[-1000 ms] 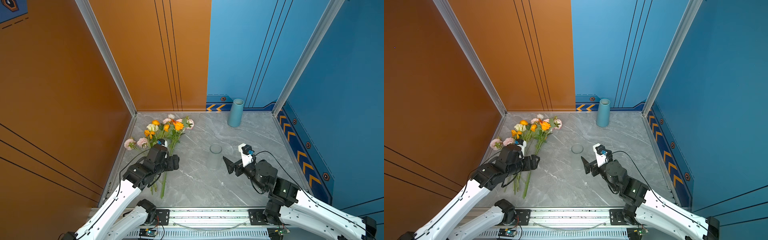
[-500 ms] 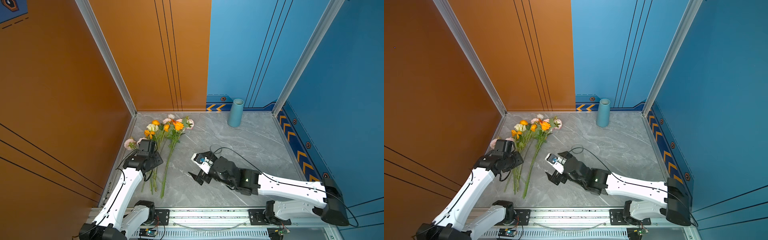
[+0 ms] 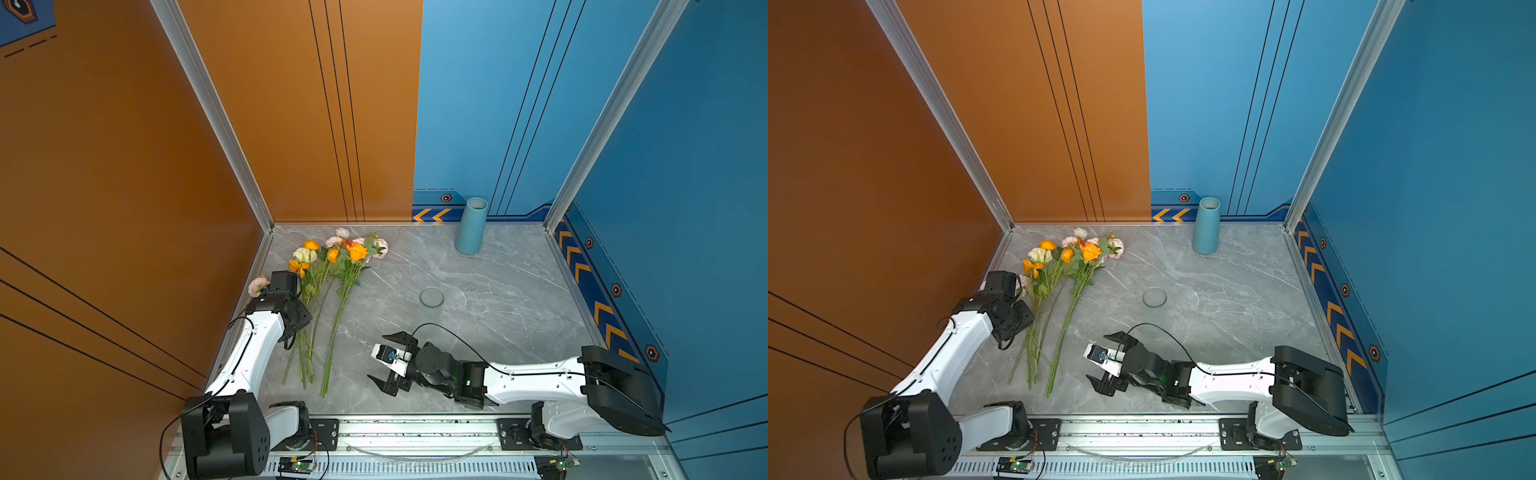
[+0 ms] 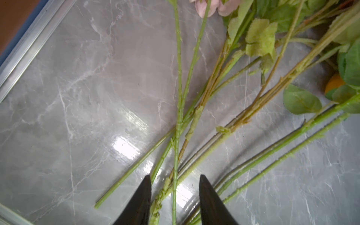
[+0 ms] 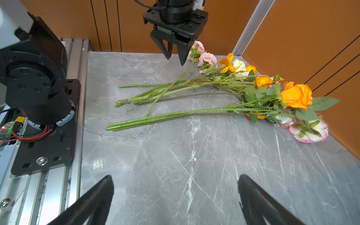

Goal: Arrange the flowers into the vase
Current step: 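Open the right gripper and withdraw while the left gripper lowers onto flower stems, then grasp the pink flower stems with the left gripper and lift them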

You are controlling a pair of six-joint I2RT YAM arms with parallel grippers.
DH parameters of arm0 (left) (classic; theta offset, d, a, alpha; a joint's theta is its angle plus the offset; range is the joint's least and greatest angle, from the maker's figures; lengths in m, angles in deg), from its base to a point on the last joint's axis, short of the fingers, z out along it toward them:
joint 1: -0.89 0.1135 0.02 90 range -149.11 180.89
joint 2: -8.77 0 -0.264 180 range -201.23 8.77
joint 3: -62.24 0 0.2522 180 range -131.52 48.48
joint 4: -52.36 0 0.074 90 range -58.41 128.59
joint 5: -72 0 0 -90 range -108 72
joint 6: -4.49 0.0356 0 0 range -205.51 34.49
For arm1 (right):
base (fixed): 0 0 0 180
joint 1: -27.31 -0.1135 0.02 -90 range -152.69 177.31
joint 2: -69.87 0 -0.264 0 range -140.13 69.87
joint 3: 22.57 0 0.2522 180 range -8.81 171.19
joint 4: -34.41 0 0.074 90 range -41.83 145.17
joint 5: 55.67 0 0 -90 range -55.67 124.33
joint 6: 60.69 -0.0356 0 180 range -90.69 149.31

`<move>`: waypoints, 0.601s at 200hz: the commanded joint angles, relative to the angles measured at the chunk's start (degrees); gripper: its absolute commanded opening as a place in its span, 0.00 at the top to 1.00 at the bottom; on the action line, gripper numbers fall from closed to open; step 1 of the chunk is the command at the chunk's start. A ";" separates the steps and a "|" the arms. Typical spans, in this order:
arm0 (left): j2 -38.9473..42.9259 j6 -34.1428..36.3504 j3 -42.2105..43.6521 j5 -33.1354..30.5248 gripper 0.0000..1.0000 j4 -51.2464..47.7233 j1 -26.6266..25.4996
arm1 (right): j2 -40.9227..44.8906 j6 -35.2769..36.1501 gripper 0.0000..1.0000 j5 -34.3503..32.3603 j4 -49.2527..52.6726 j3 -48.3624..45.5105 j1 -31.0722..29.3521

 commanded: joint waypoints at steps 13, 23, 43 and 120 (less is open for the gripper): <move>-6.88 2.27 -3.82 0.51 0.62 2.54 1.26 | -2.29 -2.67 0.00 1.96 -6.73 -0.91 0.10; -8.89 2.38 -4.29 0.97 0.64 3.06 1.38 | -2.62 -2.69 0.00 2.47 -6.89 -0.92 0.08; -11.68 1.75 -4.17 1.26 0.65 4.80 1.31 | -2.81 -2.60 0.00 3.19 -7.47 -1.08 0.15; -15.63 1.68 -2.61 -1.28 0.68 6.49 1.58 | -4.32 -3.97 0.00 5.80 -8.08 -1.13 2.26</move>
